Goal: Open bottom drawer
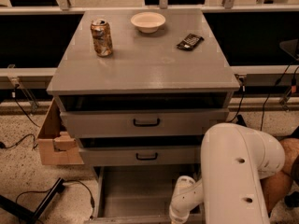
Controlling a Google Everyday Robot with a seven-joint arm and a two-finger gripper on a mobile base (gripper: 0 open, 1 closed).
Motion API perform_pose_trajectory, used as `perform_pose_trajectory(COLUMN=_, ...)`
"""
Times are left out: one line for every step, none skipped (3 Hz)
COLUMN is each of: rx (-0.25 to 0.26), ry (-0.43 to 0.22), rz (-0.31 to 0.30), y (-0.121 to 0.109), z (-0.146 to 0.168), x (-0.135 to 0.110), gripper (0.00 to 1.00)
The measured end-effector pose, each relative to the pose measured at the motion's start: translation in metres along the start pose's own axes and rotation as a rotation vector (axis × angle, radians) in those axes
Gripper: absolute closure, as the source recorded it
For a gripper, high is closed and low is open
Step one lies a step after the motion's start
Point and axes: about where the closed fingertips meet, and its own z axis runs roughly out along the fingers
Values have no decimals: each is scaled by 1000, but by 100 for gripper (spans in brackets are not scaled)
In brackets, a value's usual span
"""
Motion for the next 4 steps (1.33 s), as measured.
perform_pose_trajectory(rx=-19, ry=12, rz=20, y=17, z=-4, x=5, gripper=100)
perform_pose_trajectory(rx=-19, ry=12, rz=20, y=17, z=-4, x=5, gripper=100)
perform_pose_trajectory(rx=-84, ry=15, rz=48, y=49, z=2, x=17, gripper=100)
perform_pose_trajectory(rx=-84, ry=15, rz=48, y=46, z=2, x=17, gripper=100)
